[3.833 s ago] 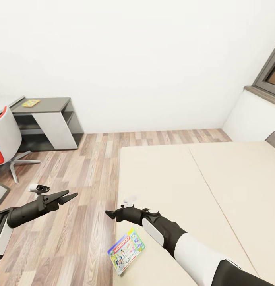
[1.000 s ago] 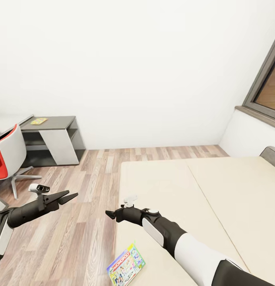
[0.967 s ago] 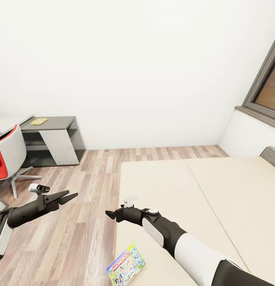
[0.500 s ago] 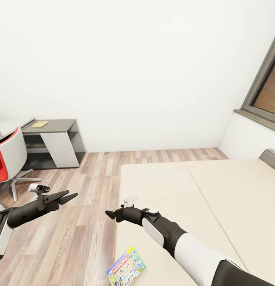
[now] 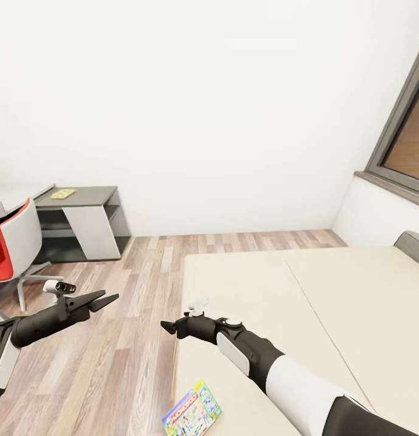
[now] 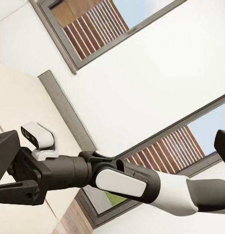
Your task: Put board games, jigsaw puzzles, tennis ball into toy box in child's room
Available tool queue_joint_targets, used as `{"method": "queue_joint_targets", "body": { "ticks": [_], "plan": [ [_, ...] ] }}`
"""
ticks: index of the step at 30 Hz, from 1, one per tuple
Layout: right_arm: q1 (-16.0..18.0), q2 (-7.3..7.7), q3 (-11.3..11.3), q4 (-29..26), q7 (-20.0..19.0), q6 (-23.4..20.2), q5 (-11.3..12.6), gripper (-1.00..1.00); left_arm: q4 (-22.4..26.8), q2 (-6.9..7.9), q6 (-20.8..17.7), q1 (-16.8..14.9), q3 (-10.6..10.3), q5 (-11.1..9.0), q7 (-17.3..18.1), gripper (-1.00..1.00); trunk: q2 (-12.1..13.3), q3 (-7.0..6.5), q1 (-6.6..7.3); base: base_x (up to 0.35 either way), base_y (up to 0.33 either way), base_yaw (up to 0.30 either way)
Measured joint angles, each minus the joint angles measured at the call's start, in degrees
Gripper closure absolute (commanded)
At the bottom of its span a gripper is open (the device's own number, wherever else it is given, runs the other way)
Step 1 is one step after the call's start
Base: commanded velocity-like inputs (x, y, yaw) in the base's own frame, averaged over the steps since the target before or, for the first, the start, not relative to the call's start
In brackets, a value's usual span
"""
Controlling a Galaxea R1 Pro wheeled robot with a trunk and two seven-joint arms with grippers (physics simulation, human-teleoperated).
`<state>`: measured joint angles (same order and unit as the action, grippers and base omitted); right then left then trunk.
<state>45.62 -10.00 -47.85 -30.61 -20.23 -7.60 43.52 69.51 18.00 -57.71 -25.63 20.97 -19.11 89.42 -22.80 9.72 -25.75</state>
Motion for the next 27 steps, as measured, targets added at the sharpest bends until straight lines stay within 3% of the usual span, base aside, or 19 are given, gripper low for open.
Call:
{"method": "queue_joint_targets", "body": {
  "ticks": [27],
  "plan": [
    [0.0,0.0,0.0,0.0,0.0,0.0,-0.01,-1.0,0.0,0.0,-0.01,0.0,-0.01,-0.01,0.0,-1.0,0.0,-2.52,0.0,0.0,0.0,0.0]
  ]
}}
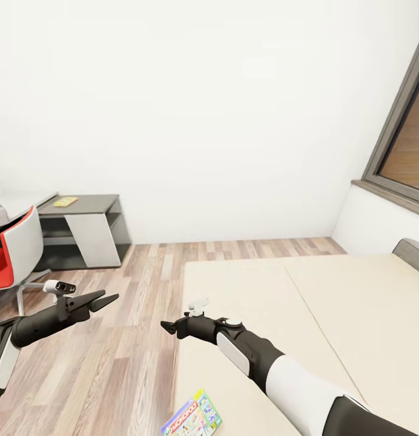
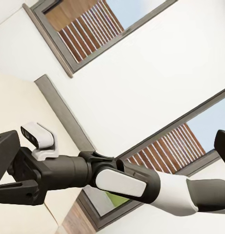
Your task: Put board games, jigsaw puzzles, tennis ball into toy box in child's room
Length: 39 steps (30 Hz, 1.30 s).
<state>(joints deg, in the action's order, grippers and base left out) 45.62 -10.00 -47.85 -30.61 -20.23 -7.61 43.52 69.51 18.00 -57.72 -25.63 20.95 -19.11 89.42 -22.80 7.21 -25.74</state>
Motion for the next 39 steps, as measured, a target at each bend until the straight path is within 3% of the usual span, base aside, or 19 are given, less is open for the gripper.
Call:
{"method": "queue_joint_targets", "body": {
  "ticks": [39],
  "plan": [
    [-0.02,0.0,0.02,0.0,0.0,0.3,0.0,-1.0,0.0,0.0,0.02,0.0,0.01,0.0,0.0,-1.0,0.01,-3.63,0.0,0.0,0.0,0.0]
  ]
}}
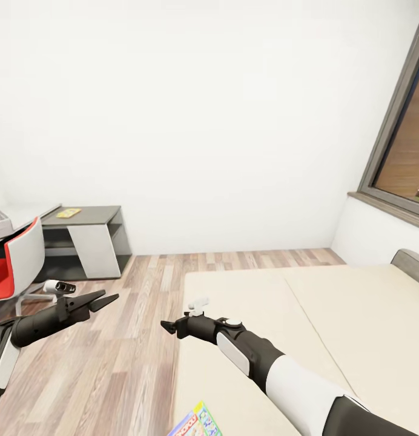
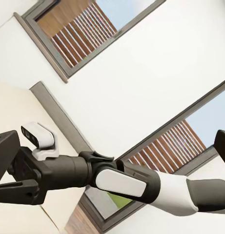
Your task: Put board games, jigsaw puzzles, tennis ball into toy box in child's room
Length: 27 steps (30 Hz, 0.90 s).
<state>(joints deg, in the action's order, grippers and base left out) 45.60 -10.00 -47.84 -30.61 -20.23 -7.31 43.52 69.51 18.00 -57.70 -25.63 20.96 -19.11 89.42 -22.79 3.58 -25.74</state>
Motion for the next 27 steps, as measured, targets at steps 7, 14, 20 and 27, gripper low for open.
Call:
{"method": "queue_joint_targets", "body": {
  "ticks": [7,14,20,27],
  "plan": [
    [0.0,0.0,0.11,0.04,0.0,0.08,0.23,-1.0,0.0,0.0,-0.02,0.0,0.0,0.0,0.0,-1.0,0.01,-0.38,0.0,0.0,0.0,0.0],
    [0.01,0.0,0.08,0.08,0.0,0.12,0.15,-1.0,0.0,0.0,-0.02,0.0,0.0,0.0,0.0,-1.0,0.01,-0.44,0.0,0.0,0.0,0.0],
    [0.01,0.0,0.07,0.09,0.0,0.09,0.1,-1.0,0.0,0.0,0.01,0.0,-0.04,0.0,0.0,-1.0,0.01,-0.44,0.0,0.0,0.0,0.0],
    [-0.01,0.0,0.14,0.09,0.0,0.13,0.27,-1.0,0.0,0.0,0.0,0.0,-0.02,0.0,0.0,-1.0,0.01,-0.44,0.0,0.0,0.0,0.0]
  ]
}}
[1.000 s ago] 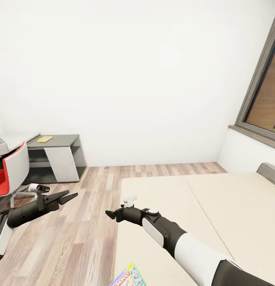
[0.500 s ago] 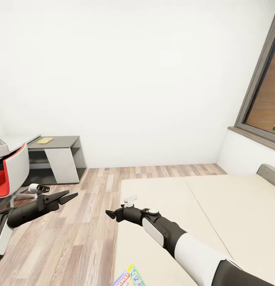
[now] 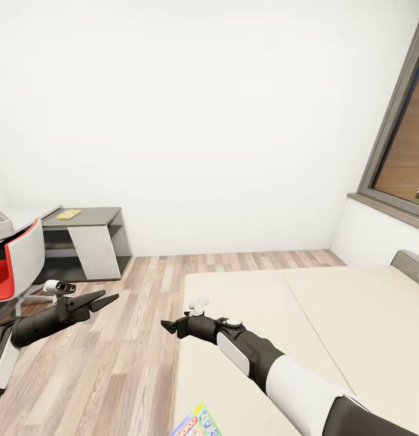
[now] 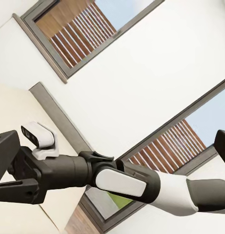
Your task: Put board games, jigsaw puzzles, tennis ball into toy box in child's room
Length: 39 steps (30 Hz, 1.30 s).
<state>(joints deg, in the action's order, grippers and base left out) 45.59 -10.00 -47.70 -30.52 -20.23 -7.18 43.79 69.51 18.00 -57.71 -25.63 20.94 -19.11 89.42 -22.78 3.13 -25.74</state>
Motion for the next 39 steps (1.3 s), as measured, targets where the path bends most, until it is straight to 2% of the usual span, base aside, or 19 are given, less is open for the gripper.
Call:
{"method": "queue_joint_targets", "body": {
  "ticks": [39],
  "plan": [
    [0.01,0.0,0.02,0.0,0.0,0.01,0.25,-1.0,0.0,0.0,0.02,0.0,0.06,0.0,0.0,-1.0,0.0,0.0,0.0,0.0,0.016,0.0]
  ]
}}
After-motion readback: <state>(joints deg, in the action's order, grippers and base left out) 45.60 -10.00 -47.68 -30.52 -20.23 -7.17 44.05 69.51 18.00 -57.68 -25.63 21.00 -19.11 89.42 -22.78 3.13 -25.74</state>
